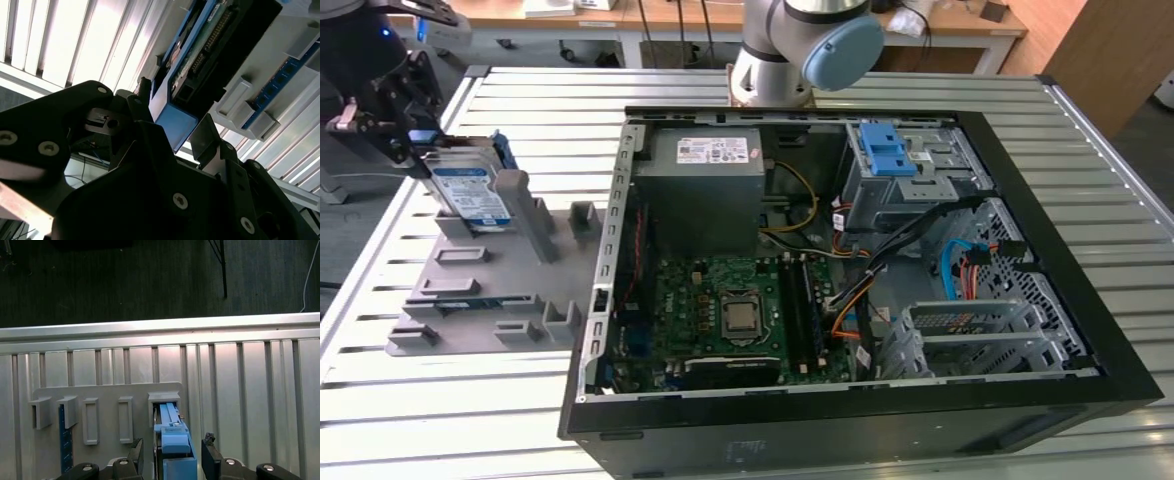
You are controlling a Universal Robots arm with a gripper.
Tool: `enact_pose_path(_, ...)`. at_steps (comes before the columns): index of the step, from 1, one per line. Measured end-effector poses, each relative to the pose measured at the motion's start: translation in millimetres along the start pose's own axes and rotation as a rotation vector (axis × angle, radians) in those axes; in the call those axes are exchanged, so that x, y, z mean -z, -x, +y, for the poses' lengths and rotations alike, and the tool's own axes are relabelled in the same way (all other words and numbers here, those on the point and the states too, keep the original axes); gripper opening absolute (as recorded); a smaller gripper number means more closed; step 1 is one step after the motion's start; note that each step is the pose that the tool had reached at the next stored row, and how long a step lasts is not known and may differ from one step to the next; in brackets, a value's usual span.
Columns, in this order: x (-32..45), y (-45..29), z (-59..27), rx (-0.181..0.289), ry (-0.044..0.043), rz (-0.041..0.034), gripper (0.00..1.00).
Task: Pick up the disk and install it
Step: 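Pick up the disk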
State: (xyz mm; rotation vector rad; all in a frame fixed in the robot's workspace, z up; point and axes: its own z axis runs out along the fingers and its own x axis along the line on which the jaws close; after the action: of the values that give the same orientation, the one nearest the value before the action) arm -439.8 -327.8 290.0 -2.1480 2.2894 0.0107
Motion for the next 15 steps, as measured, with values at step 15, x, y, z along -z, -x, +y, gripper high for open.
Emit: enact_pose_path(15,0.1,0.0,0.0,0.000,0.0001,0.0001,0.49)
